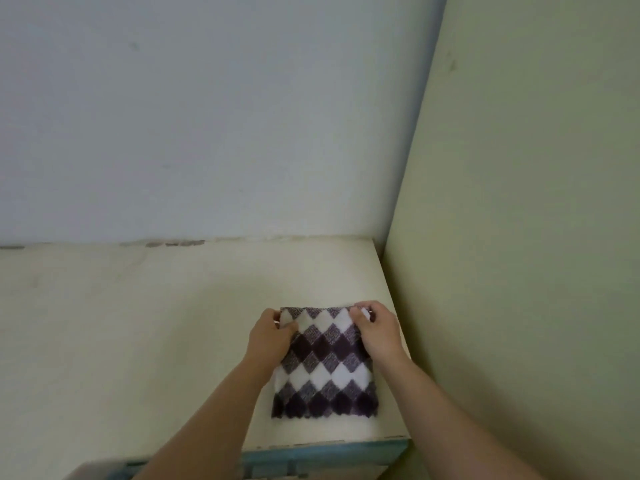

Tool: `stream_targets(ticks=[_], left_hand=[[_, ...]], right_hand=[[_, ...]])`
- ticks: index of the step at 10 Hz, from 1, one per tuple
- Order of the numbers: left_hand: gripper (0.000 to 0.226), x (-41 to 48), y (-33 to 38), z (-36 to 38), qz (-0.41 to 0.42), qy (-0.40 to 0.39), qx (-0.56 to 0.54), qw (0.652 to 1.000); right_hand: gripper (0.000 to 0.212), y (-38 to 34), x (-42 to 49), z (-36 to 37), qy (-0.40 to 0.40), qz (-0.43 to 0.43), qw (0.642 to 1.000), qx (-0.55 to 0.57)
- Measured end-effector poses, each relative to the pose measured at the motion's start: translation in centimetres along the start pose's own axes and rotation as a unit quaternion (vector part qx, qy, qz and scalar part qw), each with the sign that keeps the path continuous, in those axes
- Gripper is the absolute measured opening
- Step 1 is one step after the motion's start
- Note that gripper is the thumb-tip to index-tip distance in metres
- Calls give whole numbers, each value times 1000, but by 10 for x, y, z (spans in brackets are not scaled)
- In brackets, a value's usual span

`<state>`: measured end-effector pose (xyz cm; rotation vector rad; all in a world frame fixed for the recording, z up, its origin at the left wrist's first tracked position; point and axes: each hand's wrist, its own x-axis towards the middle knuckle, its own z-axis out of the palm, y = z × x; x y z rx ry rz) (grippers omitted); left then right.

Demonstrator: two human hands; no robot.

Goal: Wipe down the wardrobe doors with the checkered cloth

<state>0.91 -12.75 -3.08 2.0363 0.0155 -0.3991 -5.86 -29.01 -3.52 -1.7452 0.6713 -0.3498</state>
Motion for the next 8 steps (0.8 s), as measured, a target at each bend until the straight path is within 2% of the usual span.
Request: stream_targets(ticks=[2,4,5,6,7,8], left_hand=[[12,26,-11,10,65,14,154,986],[14,41,-12,7,86,37,210,973],[18,45,-18,7,102,43,231,967],[30,44,-20,8,136,66,258,954],[40,39,-22,7,184,102,333,919],[40,39,-29,7,271,153,356,881]], right_hand=[[13,10,25,5,-42,45,997,-45],[13,4,43,15,-29,34,996,-81],[17,6,46,20,-14,11,986,-164],[24,6,44,24,-10,-17,961,-276],[32,10,40,22,-16,-48,921,-386],[36,6,36,18,-7,-61,916,-397]])
